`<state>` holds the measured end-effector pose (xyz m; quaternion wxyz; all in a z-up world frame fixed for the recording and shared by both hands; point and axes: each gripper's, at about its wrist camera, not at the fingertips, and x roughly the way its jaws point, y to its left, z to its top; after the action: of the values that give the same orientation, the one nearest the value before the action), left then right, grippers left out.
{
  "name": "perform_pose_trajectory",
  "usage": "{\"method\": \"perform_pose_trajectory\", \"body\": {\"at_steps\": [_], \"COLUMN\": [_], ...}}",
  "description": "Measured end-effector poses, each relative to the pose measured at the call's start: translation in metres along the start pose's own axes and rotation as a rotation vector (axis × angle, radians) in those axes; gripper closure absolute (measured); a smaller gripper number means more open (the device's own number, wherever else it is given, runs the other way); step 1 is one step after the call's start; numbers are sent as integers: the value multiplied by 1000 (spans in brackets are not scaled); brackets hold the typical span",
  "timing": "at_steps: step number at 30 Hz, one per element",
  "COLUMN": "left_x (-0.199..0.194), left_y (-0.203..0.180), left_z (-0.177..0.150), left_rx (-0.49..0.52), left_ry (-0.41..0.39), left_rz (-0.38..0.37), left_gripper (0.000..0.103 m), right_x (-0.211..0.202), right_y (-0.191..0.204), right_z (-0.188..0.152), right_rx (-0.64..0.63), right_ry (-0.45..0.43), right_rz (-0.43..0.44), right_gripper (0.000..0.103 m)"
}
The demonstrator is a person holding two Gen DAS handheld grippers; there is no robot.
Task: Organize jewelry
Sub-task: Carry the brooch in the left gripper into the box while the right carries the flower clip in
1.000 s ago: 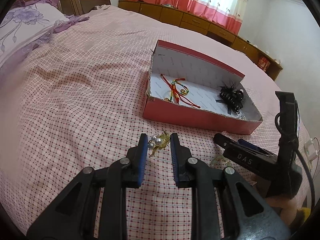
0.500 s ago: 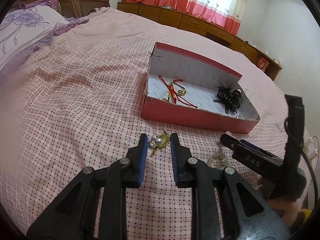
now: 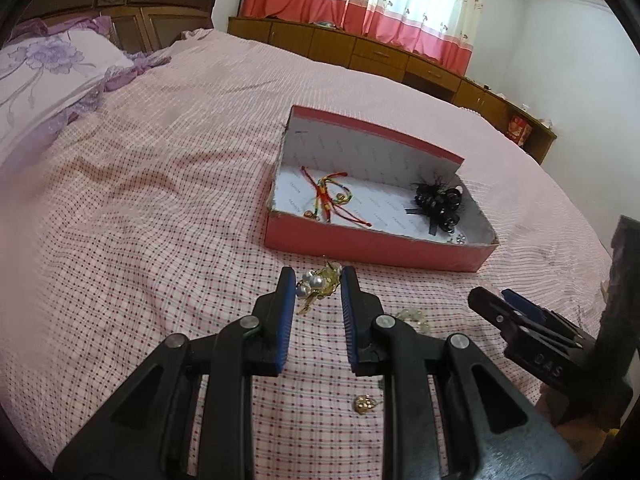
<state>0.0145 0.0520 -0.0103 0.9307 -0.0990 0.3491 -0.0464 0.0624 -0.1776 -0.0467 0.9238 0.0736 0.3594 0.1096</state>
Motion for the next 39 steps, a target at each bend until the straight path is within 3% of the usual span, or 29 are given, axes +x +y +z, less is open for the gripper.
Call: {"method": "perform_pose_trajectory", "body": {"at_steps": [19, 39], "left_x": [-28, -4], "left_y": [-40, -52], "left_z": [21, 60], "left_rx": [43, 60], "left_ry": [-72, -142], "left_rz": [-70, -81], "left_gripper": [89, 89], "right_x": [-75, -65], "right_y": [1, 0], "right_z": [18, 54], "right_rx": [-44, -77], "right_ry": [-186, -265], "right_rz": [55, 48], "right_gripper": [35, 35]}}
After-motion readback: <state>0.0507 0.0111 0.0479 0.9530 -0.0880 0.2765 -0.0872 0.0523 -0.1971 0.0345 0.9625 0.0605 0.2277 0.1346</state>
